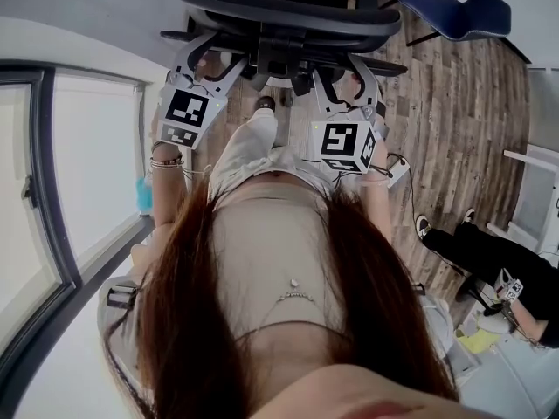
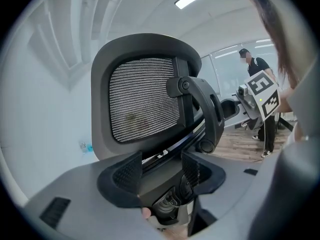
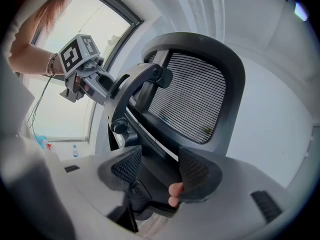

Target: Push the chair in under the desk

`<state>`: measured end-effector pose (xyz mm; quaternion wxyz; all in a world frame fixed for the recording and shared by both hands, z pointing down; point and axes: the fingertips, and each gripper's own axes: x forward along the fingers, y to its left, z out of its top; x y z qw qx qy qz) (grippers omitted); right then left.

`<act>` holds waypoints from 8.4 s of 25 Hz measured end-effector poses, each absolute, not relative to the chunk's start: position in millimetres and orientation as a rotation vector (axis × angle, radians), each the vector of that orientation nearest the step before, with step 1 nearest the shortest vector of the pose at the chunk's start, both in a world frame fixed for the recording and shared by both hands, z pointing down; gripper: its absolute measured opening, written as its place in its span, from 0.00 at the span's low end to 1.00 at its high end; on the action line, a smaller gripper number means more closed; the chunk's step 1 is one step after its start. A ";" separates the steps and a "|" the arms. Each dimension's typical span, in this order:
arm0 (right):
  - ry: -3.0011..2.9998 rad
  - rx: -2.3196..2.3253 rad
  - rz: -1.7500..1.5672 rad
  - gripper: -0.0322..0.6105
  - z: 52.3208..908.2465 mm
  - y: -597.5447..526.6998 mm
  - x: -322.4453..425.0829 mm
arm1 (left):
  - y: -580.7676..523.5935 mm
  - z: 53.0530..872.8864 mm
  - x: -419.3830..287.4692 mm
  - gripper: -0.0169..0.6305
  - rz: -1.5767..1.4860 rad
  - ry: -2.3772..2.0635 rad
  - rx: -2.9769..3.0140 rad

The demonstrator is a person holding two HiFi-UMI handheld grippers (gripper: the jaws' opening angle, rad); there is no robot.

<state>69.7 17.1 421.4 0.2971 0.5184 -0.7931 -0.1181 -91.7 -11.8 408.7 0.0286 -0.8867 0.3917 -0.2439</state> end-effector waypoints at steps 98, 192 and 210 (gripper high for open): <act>-2.035 1.493 -0.288 0.43 418.1 -115.1 31.3 | -151.8 404.3 -131.6 0.40 -0.651 1.055 -2.758; -2.080 1.450 -0.193 0.43 421.4 -261.7 54.1 | -278.6 404.7 -117.1 0.36 -0.624 1.114 -2.756; -2.084 1.453 -0.206 0.43 421.9 -294.3 56.6 | -310.5 405.6 -113.5 0.36 -0.628 1.114 -2.762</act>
